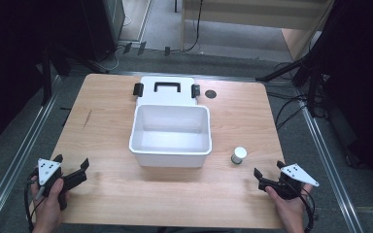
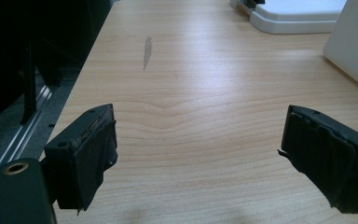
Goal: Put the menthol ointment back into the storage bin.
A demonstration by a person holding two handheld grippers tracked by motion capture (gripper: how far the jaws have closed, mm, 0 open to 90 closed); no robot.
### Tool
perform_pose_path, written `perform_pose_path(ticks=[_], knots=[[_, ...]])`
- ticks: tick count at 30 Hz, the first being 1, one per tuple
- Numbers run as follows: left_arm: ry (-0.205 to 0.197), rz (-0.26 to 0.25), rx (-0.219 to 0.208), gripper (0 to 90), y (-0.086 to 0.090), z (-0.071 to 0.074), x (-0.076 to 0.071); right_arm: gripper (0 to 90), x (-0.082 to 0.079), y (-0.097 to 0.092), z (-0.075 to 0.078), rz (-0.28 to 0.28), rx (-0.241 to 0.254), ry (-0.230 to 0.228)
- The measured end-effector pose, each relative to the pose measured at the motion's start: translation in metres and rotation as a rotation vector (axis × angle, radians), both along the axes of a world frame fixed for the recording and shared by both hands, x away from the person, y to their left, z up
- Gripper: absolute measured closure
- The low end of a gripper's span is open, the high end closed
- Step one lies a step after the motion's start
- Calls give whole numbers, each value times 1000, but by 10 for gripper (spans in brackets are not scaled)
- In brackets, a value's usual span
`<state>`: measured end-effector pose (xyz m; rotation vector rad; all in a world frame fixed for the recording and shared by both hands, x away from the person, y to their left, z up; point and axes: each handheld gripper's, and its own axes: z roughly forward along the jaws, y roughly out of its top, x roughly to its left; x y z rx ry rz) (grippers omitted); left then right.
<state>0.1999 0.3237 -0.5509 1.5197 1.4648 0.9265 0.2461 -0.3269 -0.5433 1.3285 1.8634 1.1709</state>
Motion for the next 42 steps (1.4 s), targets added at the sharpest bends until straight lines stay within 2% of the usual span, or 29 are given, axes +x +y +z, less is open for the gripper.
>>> perform_pose_path(ticks=[7, 15, 17, 18, 19, 23, 24, 26, 27, 30, 31, 33, 37, 39, 40, 42], knots=[[-8, 12, 4, 113, 2, 0, -3, 62, -1, -4, 3, 12, 20, 19], [-10, 14, 5, 116, 2, 0, -1, 68, 1, 0, 11, 42, -24, 86], [-11, 8, 9, 117, 1, 0, -1, 72, 2, 3, 15, 66, -27, 89], [-9, 6, 10, 118, 1, 0, -1, 74, 4, 6, 20, 97, -34, 108], [-10, 3, 13, 118, 0, 0, -1, 74, 4, 6, 20, 97, -34, 108], [-10, 4, 13, 123, 0, 0, -1, 74, 7, 15, 27, 148, -84, 157], [-8, 5, 11, 123, 0, 0, -1, 74, 8, 17, 29, 159, -91, 178], [-7, 6, 11, 123, 0, 0, -1, 74, 12, 25, 32, 182, -137, 231], [-6, 6, 12, 123, 0, 0, -1, 74, 12, 25, 32, 182, -137, 231], [-7, 7, 12, 124, 0, 0, -1, 81, 19, 33, 36, 183, -223, 289], [-8, 8, 12, 124, 0, 0, -1, 81, 19, 33, 36, 183, -223, 289], [-8, 9, 11, 124, 0, 0, -1, 94, 24, 36, 39, 184, -253, 327], [-4, 9, 11, 124, 0, 0, -1, 133, 32, 43, 48, 222, -324, 391], [-3, 7, 5, 125, 0, 0, 0, 146, 36, 47, 51, 236, -347, 441], [-2, 7, 5, 124, 0, 0, 0, 148, 40, 50, 53, 247, -368, 481], [-3, 9, 2, 124, 0, 0, 0, 170, 46, 57, 57, 270, -433, 529]])
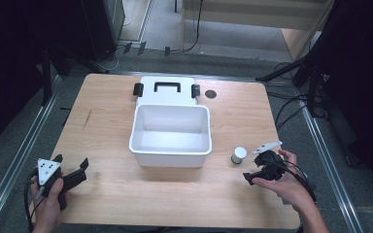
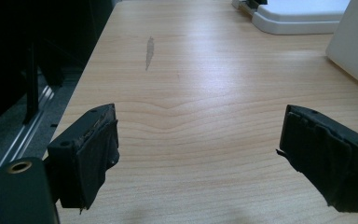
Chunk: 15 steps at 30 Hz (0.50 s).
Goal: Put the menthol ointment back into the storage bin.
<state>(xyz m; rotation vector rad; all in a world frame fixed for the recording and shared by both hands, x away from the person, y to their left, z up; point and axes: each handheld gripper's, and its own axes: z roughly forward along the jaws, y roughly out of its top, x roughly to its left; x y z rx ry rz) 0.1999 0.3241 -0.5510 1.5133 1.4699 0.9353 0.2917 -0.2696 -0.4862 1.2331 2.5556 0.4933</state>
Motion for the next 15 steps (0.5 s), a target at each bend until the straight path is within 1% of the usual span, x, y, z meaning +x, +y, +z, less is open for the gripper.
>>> perform_pose_path(ticks=[1, 2, 3, 4, 5, 6, 7, 10, 12, 13, 14, 15], knots=[[0, 0, 0, 124, 0, 0, 0, 170, 0, 0, 0, 0, 0, 0], [2, -2, 2, 124, 0, 0, 0, 174, 5, 4, 3, 8, -17, 30], [2, -2, 2, 124, 0, 0, 0, 174, 5, 4, 3, 8, -17, 30], [2, -2, 1, 124, 0, 0, 0, 187, 9, 8, 6, 12, -32, 55], [2, -2, 1, 124, 0, 0, 0, 187, 9, 8, 6, 12, -32, 55], [2, -3, 0, 124, 0, 0, 0, 187, 10, 9, 7, 9, -38, 72], [3, -3, 0, 124, 1, 0, 0, 188, 13, 11, 8, 19, -46, 101], [3, -4, -2, 124, 1, 0, 0, 196, 19, 16, 10, 21, -81, 141], [5, -6, -2, 124, 1, 0, 0, 200, 23, 20, 11, 23, -108, 162], [6, -6, -3, 124, 1, 0, 0, 200, 23, 20, 11, 23, -108, 162], [6, -6, -4, 124, 1, 0, 0, 204, 26, 23, 13, 30, -121, 177], [6, -6, -4, 124, 1, 0, 0, 204, 26, 23, 13, 30, -121, 177]])
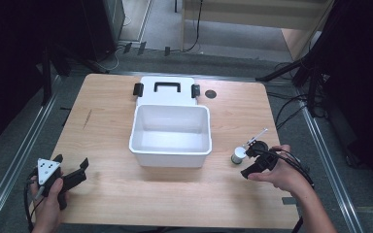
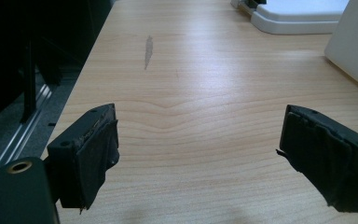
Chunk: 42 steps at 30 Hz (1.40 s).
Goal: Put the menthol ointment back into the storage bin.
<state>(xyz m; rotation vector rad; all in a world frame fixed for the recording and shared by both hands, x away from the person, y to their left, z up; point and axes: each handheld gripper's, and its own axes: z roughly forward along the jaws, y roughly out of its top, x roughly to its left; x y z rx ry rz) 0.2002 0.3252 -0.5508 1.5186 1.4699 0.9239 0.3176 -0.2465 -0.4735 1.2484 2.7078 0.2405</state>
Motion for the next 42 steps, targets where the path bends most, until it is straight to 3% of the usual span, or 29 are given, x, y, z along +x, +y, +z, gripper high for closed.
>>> perform_pose_path(ticks=[5, 7, 16, 18, 29, 42], knots=[[3, -1, -1, 124, 0, 0, 0, 226, 7, 6, 3, 15, -19, 39], [3, -1, -1, 125, 0, 0, 0, 243, 12, 8, 3, 25, -52, 53], [4, -3, -3, 125, 0, 0, 1, 293, 23, 18, 11, 48, -77, 95], [4, -4, -3, 125, 0, 0, 1, 299, 26, 21, 12, 59, -76, 104], [4, -4, -8, 125, 0, 0, 1, 347, 52, 30, 6, 11, -42, 155], [6, -7, -9, 127, 1, 0, 1, 473, 64, 36, 3, -3, -41, 157]])
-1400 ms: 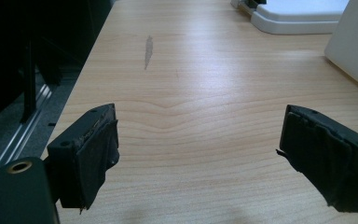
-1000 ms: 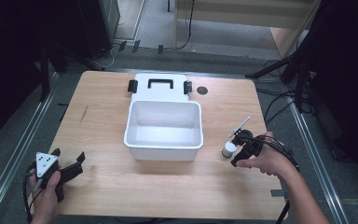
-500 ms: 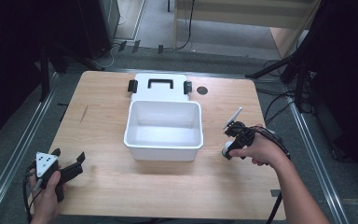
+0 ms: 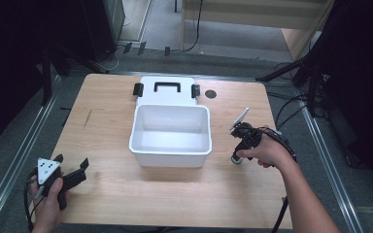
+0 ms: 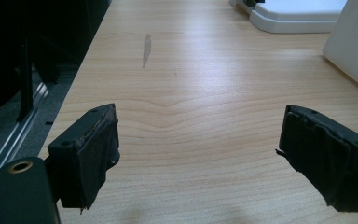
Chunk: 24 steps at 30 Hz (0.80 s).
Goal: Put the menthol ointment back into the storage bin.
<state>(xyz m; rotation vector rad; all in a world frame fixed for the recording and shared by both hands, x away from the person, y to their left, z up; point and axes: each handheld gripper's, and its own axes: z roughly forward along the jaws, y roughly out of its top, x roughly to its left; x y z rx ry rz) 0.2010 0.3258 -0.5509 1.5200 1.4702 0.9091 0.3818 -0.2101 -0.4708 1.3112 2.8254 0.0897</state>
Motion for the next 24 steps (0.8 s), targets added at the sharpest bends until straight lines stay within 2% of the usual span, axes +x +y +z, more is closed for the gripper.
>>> perform_pose_path(ticks=[3, 9, 14, 24], knots=[[0, -1, 0, 133, 0, 0, 0, 506, 1, 2, 0, 3, 1, 10], [0, -1, 0, 134, 0, 0, 0, 514, 1, 4, 0, 12, -16, 18], [0, -2, 0, 135, 0, 0, 0, 516, 3, 6, 2, 29, -12, 21], [0, -2, 4, 135, 0, 0, 0, 516, 2, 11, 22, 55, 8, 14]])
